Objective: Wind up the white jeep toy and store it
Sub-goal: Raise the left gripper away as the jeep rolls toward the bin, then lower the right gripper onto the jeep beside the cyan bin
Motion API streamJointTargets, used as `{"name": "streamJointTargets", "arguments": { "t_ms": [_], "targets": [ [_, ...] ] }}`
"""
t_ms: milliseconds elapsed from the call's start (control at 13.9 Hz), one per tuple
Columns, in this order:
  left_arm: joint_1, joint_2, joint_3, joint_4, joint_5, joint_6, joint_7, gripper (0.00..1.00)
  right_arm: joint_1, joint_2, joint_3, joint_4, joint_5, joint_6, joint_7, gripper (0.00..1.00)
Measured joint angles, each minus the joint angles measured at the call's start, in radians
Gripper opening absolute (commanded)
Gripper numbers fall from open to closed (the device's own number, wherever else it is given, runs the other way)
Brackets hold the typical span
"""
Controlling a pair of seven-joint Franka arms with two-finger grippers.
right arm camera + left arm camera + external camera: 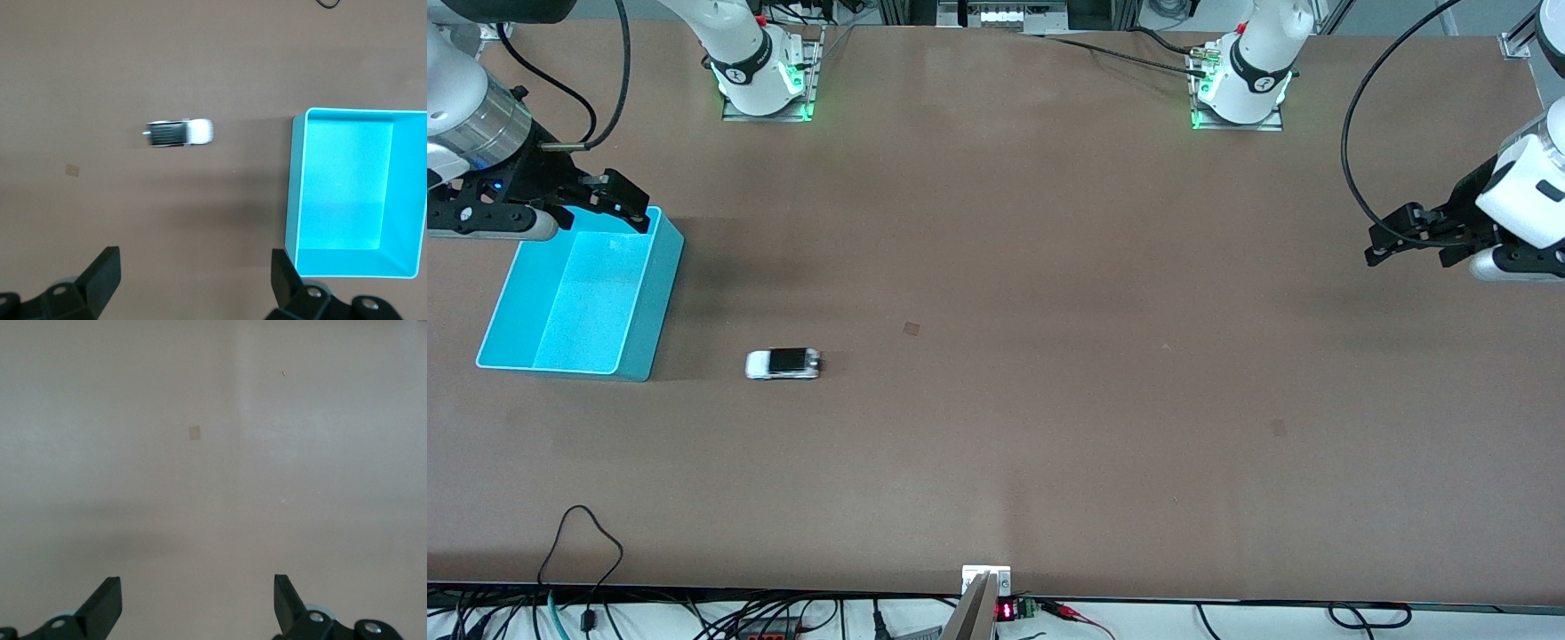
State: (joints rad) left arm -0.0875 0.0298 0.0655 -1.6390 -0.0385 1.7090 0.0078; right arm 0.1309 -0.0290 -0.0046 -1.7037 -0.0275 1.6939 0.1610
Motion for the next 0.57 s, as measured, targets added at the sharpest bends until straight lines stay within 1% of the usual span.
{"name": "streamJointTargets", "arguments": {
  "t_ms": [215, 574],
  "targets": [
    [-0.004, -0.007, 0.0, -0.01, 0.018, 0.001, 0.058, 1.0, -0.001, 0.009, -0.001, 0.0, 0.0, 0.0, 0.0, 1.0],
    [-0.004, -0.007, 0.0, -0.012, 0.019, 0.002, 0.066, 1.0, -0.003, 0.017, -0.001, -0.001, 0.0, -0.003, -0.002, 1.0]
  ]
}}
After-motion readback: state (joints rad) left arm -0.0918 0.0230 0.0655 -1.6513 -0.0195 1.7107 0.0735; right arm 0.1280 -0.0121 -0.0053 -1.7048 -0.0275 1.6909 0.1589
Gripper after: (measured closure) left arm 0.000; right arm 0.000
